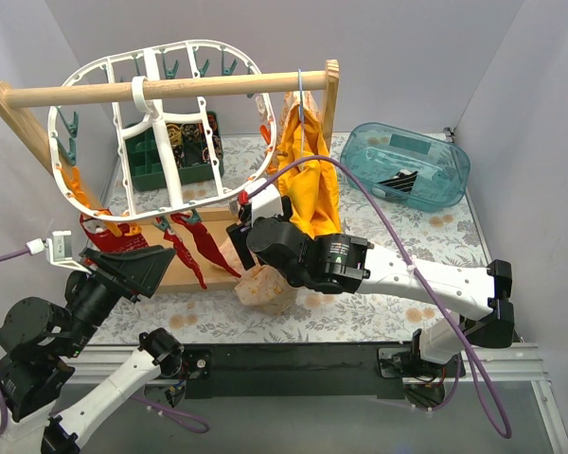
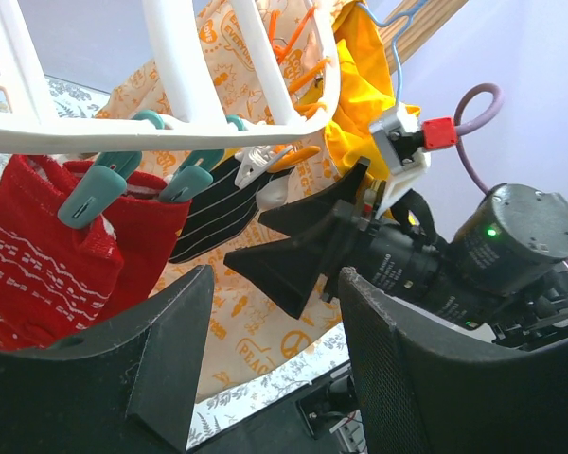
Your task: Remove the socks clipped to the hanger
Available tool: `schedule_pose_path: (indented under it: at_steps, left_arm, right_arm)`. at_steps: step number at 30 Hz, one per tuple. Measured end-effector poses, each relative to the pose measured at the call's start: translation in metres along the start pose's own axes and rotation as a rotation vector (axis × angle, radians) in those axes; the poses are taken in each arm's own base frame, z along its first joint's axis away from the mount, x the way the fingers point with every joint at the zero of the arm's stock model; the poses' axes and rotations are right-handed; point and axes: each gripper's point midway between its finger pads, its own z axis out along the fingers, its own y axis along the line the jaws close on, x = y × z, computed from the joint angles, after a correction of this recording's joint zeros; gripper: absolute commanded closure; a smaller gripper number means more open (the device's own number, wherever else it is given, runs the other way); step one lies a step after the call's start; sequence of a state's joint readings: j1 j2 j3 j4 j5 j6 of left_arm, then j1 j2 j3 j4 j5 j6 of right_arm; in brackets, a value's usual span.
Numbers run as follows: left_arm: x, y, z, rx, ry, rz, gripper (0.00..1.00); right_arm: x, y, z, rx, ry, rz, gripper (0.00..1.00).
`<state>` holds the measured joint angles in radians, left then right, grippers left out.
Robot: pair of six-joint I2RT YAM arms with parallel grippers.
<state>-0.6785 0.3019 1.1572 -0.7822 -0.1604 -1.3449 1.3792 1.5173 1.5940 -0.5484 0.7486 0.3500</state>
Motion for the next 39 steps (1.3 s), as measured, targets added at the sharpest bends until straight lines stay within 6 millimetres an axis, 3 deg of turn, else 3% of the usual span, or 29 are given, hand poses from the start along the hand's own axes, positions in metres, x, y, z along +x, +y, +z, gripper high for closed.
schedule_pose_path:
  at_steps: [6, 13, 16, 21, 22, 25, 28, 33, 39]
  left_arm:
    - [-0.001, 0.0, -0.001, -0.001, 0.0, 0.003, 0.46]
    - [0.0, 0.0, -0.001, 0.001, 0.0, 0.003, 0.46]
    - [0.001, -0.002, -0.001, 0.008, 0.007, 0.003, 0.46]
    - [0.006, -0.004, 0.001, 0.019, 0.035, 0.005, 0.45]
    - [0.008, -0.004, 0.003, 0.019, 0.044, 0.006, 0.45]
    - [0.014, -0.004, 0.006, 0.016, 0.077, 0.009, 0.45]
    - [0.021, -0.005, 0.009, 0.021, 0.11, 0.003, 0.45]
    - [0.04, -0.008, 0.015, 0.054, 0.185, -0.006, 0.44]
    - [0.061, -0.016, 0.031, 0.086, 0.297, -0.003, 0.44]
  right_arm:
    - [0.01, -0.027, 0.013, 0.098, 0.02, 0.011, 0.02]
    - [0.005, -0.051, 0.022, 0.162, 0.016, 0.024, 0.02]
    - [0.002, -0.052, 0.028, 0.143, 0.007, 0.033, 0.08]
    - [0.007, -0.033, 0.038, 0.035, -0.008, 0.038, 0.29]
    - [0.009, -0.029, 0.039, 0.011, -0.009, 0.034, 0.5]
    - [0.012, -0.02, 0.036, -0.061, -0.024, 0.024, 0.84]
    - [0.009, -0.018, 0.03, -0.102, -0.055, 0.028, 0.99]
    - [-0.013, -0.012, 0.017, -0.168, -0.125, 0.045, 0.99]
    - [-0.025, 0.0, 0.002, -0.273, -0.158, 0.046, 0.99]
